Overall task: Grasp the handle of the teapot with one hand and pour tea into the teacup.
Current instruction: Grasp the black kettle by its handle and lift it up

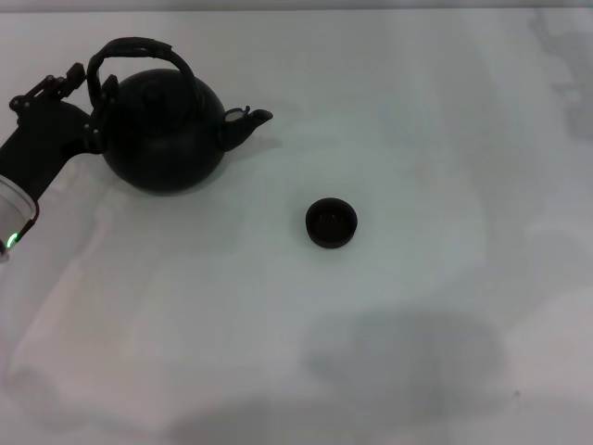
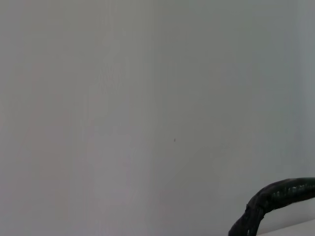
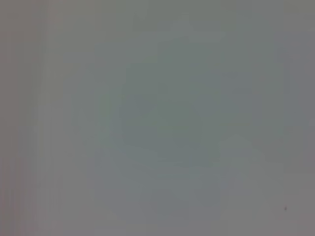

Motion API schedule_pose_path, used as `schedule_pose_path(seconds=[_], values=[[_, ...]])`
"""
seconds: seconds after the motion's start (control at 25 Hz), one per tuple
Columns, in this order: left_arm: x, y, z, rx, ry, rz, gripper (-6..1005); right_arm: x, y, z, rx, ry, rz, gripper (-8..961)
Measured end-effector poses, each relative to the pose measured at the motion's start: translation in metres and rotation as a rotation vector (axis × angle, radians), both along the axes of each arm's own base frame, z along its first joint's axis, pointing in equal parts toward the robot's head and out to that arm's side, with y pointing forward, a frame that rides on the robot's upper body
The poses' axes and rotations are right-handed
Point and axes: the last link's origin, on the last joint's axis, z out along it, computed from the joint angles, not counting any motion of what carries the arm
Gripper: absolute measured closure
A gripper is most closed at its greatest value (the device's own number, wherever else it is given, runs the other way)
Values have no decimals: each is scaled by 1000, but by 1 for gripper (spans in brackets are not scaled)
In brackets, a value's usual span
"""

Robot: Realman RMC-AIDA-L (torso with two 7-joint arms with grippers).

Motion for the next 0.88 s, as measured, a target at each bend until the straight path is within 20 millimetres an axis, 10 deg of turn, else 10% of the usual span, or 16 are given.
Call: schedule_pose_path(seconds=[0.2, 0.88], values=[[0, 0, 1, 1, 4, -4, 708, 0, 1, 0, -1, 0, -1, 108], [21, 12, 15, 58, -6, -129, 893, 3, 1, -3, -19, -2, -24, 108]])
